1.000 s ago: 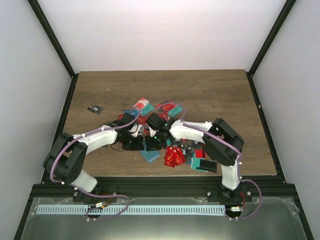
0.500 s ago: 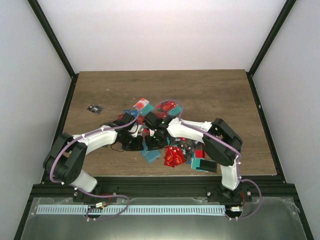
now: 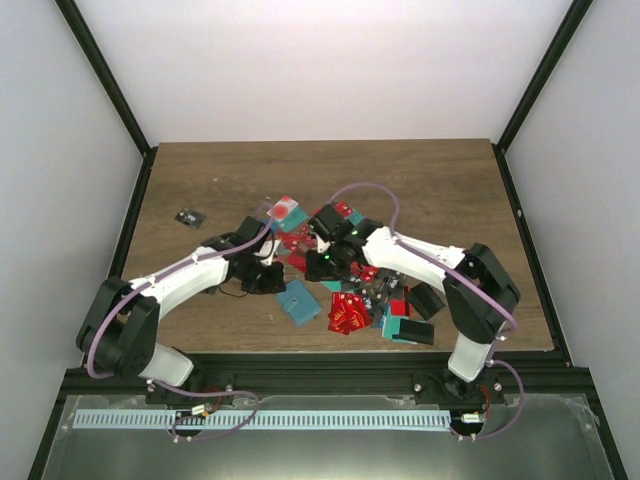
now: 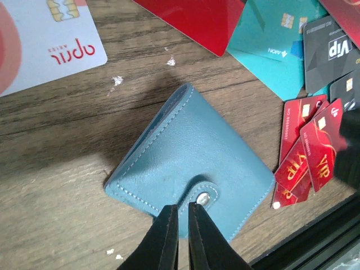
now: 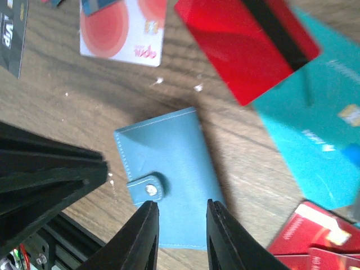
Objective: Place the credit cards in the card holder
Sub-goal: Close the card holder at the center of the board, then reset both arms
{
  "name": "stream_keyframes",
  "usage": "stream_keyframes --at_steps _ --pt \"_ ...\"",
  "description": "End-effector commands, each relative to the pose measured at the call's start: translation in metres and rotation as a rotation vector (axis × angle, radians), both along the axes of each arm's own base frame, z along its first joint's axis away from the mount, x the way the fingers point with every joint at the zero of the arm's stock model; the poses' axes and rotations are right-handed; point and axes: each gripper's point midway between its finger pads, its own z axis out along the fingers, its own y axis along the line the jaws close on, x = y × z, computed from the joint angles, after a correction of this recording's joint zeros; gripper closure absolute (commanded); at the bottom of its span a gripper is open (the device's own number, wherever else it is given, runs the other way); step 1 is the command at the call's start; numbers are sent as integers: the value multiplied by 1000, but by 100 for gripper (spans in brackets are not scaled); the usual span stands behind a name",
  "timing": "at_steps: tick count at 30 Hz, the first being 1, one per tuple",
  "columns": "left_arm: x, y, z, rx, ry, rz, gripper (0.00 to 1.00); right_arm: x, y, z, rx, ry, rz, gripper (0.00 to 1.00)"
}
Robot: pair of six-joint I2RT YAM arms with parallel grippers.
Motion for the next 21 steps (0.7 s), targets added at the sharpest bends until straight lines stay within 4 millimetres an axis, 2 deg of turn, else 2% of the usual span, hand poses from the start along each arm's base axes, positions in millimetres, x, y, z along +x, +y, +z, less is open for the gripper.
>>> stream_keyframes --at_steps 1,5,11,16,21 --pt "-5 11 13 43 11 61 89 12 -21 -4 22 -13 -40 73" --pt "-21 21 6 61 62 107 85 4 -27 -26 16 22 -10 73" --pt "-39 32 -14 103 130 127 83 -18 -20 -57 63 127 35 74" --pt "-44 35 -34 130 174 123 83 -32 -6 -64 83 163 86 74" --pt "-39 38 -43 173 179 134 82 -45 13 -66 107 188 146 75"
